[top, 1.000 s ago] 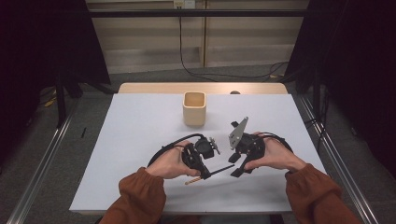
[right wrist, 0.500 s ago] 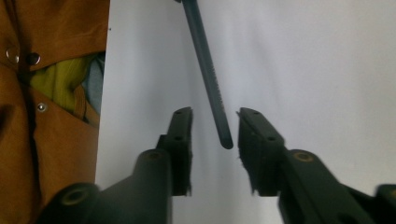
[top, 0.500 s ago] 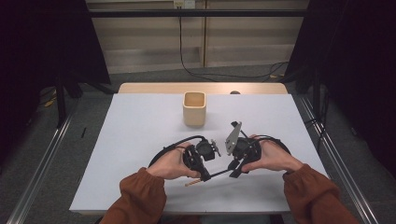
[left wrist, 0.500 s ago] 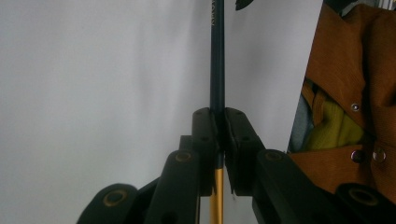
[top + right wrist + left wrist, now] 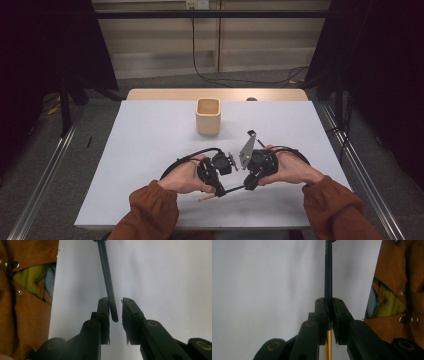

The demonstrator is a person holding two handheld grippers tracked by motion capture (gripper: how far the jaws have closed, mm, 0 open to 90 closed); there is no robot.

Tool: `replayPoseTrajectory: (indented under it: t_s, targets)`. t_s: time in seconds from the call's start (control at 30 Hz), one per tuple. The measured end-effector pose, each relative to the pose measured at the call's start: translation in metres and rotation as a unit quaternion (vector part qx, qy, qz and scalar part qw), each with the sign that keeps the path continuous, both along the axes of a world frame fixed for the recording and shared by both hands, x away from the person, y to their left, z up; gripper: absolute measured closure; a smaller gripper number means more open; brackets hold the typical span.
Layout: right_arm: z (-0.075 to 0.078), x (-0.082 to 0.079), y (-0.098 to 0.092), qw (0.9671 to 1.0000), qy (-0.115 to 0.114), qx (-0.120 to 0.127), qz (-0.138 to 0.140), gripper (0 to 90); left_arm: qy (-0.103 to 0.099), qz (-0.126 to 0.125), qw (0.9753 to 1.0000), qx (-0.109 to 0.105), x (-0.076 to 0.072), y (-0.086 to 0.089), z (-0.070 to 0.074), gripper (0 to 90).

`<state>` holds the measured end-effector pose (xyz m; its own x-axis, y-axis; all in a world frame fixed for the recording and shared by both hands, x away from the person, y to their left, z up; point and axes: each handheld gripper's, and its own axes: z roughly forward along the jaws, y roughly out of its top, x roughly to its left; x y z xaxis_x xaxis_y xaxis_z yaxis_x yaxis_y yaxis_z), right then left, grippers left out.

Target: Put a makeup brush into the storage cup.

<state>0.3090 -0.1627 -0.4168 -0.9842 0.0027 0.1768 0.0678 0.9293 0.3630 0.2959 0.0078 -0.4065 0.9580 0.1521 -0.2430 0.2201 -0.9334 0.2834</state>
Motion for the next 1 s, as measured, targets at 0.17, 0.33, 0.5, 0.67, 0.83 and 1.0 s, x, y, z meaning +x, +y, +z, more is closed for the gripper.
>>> replayPoseTrajectory:
  t_s: [0.17,0.33,0.5,0.67,0.83,1.0]
  targets:
    - [-0.0015,-0.0011,-0.0008,1.0000,0.006,-0.005,0.004,84.1,0.004,0.002,1.0000,-0.005,0.0002,0.0019,0.0022,83.5]
    - [-0.0011,-0.0012,-0.0020,0.9998,0.001,0.010,0.016,85.4,0.001,-0.002,0.9999,-0.011,0.0004,0.0035,0.0032,83.4]
    - [-0.0019,-0.0025,-0.0040,0.9994,0.003,0.022,0.027,86.1,0.001,-0.013,0.9998,-0.013,0.0020,0.0048,0.0035,82.6]
    - [-0.0014,-0.0036,-0.0053,0.9991,0.006,0.027,0.031,86.3,0.005,-0.002,0.9996,-0.027,0.0014,0.0061,0.0019,81.2]
    - [-0.0008,-0.0029,-0.0079,0.9991,0.006,0.031,0.028,86.4,0.008,-0.010,0.9994,-0.032,0.0041,0.0075,0.0021,76.4]
    - [0.0010,-0.0033,-0.0096,0.9993,0.008,0.029,0.022,86.4,0.013,0.007,0.9988,-0.046,0.0069,0.0093,0.0025,63.0]
